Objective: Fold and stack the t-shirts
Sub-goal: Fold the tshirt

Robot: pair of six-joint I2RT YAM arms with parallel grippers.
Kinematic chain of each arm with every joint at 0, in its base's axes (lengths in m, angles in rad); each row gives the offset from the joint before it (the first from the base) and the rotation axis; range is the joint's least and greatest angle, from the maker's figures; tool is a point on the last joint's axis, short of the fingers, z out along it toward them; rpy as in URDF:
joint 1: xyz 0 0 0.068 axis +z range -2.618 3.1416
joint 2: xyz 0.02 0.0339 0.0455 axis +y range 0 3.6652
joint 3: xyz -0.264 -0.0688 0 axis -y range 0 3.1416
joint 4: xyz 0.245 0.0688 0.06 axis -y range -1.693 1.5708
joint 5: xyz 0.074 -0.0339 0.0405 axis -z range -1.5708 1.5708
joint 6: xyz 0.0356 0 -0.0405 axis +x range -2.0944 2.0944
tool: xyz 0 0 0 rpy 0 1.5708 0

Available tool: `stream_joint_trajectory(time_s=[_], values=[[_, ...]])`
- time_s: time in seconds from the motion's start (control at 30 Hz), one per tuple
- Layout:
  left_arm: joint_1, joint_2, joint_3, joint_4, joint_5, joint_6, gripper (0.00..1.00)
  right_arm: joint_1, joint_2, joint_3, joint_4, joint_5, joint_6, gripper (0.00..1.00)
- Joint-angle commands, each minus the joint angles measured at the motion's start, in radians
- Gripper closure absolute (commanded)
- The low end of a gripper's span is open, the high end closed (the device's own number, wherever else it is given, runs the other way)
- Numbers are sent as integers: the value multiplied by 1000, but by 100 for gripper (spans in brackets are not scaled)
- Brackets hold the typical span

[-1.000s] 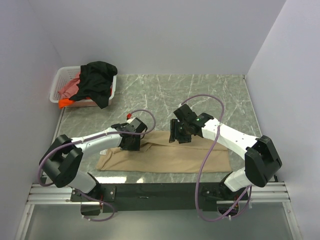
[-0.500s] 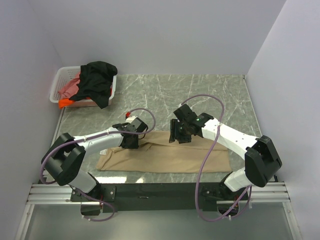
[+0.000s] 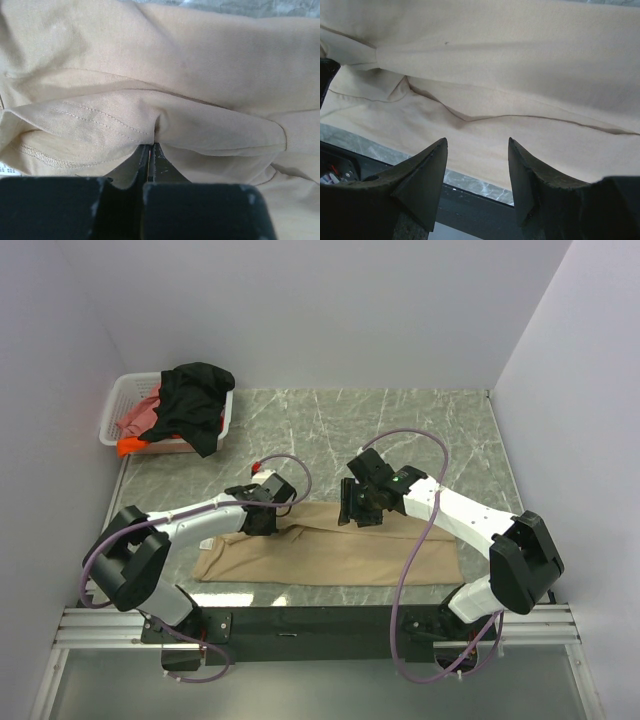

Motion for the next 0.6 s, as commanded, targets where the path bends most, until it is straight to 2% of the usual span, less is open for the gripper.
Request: stream_joint_trajectory(time_s=[0.0, 0.17, 0.3, 0.57], values=[[4, -40, 49, -24, 31, 9, 100, -7, -5, 8, 18, -2, -11, 41], [4, -97, 66, -70, 158, 44, 99, -8, -8, 17, 7, 12, -14, 41], [4, -102, 40, -75, 322, 50, 99, -7, -6, 21, -2, 18, -17, 41], [4, -110, 46, -99, 466, 36, 99, -7, -15, 15, -7, 18, -15, 41]])
